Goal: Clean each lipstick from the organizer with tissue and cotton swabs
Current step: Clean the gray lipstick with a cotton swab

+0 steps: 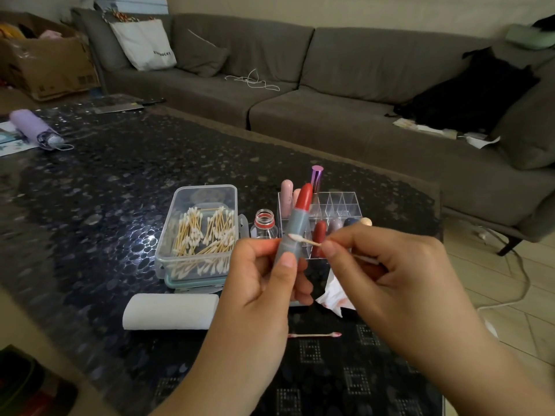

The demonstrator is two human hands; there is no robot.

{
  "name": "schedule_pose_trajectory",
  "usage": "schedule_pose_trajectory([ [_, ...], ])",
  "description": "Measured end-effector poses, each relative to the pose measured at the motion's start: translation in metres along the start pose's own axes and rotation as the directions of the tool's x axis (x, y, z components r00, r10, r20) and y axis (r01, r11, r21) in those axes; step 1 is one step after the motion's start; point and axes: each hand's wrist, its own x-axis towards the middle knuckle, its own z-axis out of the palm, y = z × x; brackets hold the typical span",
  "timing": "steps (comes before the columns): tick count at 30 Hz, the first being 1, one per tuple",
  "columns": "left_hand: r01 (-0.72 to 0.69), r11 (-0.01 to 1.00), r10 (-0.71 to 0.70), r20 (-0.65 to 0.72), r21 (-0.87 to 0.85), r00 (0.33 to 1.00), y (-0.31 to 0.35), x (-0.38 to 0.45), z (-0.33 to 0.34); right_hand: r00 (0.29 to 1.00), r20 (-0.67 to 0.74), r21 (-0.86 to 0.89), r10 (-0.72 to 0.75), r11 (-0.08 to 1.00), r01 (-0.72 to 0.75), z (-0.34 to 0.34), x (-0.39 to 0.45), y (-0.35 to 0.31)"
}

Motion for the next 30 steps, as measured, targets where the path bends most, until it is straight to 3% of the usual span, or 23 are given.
schedule_pose_trajectory([
  [4, -0.039, 0.997, 0.041, -0.018, 0.06, 0.999, 0.0022, -0.0011, -0.001, 0.995, -0.072, 0.12, 0.064, 0.991, -0.055, -0.0017, -0.001, 0.0002],
  [9, -0.087, 0.977, 0.087, 0.008, 0.197, 0.996, 0.005, -0.0042, -0.0019, 0.991, -0.118, 0.064, 0.065, 0.996, -0.057, 0.0, 0.0007, 0.0001],
  [16, -0.118, 0.962, 0.129, -0.029, 0.247, 0.991, 0.0012, -0.0026, -0.0034, 0.999, 0.026, 0.057, 0.048, 0.997, -0.05, 0.0018, 0.0001, -0.0013],
  [30, -0.152, 0.973, 0.153, 0.003, 0.174, 0.988, 0.0068, -0.0055, -0.0016, 0.963, 0.135, 0.378, 0.234, 0.886, -0.268, -0.003, 0.0006, 0.0025],
])
